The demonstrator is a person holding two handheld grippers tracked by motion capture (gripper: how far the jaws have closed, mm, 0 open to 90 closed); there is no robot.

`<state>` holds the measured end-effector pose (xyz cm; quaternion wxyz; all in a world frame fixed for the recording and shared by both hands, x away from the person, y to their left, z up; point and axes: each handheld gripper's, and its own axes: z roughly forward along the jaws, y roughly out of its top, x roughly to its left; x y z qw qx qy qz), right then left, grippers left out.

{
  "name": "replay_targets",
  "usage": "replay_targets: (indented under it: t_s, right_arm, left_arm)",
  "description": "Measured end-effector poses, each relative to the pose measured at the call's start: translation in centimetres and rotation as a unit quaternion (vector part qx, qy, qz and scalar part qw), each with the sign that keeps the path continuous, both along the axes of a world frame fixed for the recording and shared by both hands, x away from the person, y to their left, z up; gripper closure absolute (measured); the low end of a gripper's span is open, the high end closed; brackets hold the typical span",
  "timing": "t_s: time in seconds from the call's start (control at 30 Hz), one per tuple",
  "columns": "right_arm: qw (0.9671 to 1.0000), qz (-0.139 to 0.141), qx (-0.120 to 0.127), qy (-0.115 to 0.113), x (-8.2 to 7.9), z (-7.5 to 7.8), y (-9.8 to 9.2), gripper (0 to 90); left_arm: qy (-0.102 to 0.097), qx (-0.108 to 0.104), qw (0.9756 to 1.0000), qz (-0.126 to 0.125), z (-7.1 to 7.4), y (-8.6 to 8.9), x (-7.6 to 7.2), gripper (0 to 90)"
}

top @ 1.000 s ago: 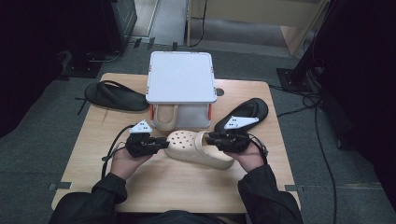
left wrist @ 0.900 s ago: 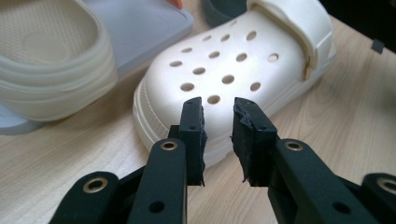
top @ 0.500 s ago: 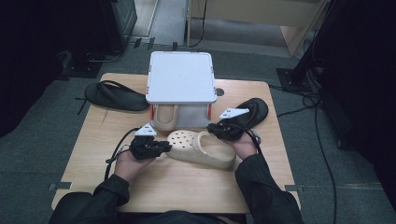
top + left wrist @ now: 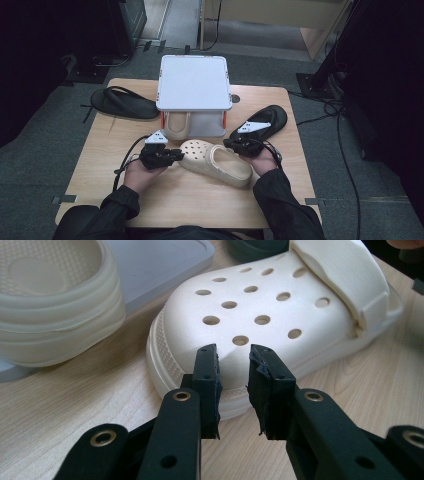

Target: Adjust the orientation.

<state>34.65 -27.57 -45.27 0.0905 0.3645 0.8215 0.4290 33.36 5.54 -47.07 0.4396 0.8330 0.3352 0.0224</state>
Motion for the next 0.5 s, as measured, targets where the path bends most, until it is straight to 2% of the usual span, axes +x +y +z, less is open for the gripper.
replay_targets:
  t_s: [0.17,0.27,0.4,0.5]
  right_arm:
    - [1.0,0.004,-0.003,0.0,-1.0,0.0,-0.1,87.2]
    - [1.0,0.001,-0.003,-0.001,-1.6,0.0,-0.1,87.3]
    - [1.0,-0.007,0.004,0.001,-2.4,0.0,-0.4,89.2]
    - [0.9999,-0.014,0.008,0.004,-2.9,0.0,-0.5,89.7]
  left_arm:
    - [0.001,-0.007,0.9999,0.008,-0.1,0.0,0.6,74.3]
    - [0.015,-0.027,0.9993,0.019,-0.3,-0.1,1.1,74.0]
    - [0.015,-0.02,0.9995,0.016,-0.2,-0.6,1.4,73.8]
    - [0.015,-0.024,0.9995,0.017,-0.3,-0.9,1.6,73.7]
